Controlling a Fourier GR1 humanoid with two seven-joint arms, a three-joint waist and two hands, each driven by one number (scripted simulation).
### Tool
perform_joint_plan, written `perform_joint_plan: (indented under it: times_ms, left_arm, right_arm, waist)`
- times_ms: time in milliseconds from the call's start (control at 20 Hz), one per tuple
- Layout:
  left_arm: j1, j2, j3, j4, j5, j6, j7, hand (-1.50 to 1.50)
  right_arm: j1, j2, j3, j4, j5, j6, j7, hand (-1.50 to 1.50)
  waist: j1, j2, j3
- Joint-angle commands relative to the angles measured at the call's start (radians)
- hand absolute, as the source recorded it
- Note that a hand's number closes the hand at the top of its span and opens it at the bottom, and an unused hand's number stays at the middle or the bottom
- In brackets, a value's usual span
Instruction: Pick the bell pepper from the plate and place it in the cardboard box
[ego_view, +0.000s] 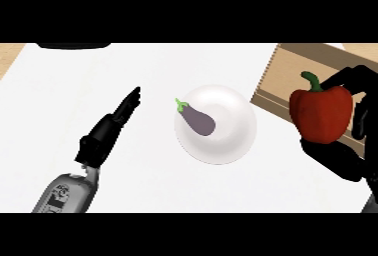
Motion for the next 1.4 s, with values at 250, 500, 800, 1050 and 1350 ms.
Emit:
perform_joint_plan:
  times_ms: [250,500,800,1050,1350]
  left_arm:
    - [0.029,-0.019,0.004,-0.032,-0.018,-0.017,0.012,0.0]
    - [-0.014,-0.043,0.037,0.01,-0.025,-0.029,0.01,0.0]
    - [0.033,-0.046,0.04,0.042,-0.051,-0.046,-0.063,0.0]
    - [-0.005,-0.045,0.054,-0.027,-0.045,-0.062,0.031,0.0]
    - [-0.015,-0.065,0.067,-0.005,-0.065,-0.053,0.019,0.0]
  right_arm:
    - [-0.052,-0.034,-0.235,0.144,-0.026,0.031,-0.049,1.5]
    - [-0.175,-0.062,-0.338,0.301,-0.071,0.036,-0.136,1.5]
    - [-0.258,-0.055,-0.383,0.503,-0.038,-0.103,-0.198,1.5]
    - [-0.29,-0.134,-0.417,0.694,-0.012,-0.138,-0.294,1.5]
    - [-0.258,-0.135,-0.413,0.925,0.03,-0.299,-0.444,1.5]
  waist:
    - [0.004,0.003,0.001]
    - [0.006,0.003,0.001]
    - [0.011,0.005,0.001]
    - [0.013,0.005,0.001]
    - [0.017,0.008,0.001]
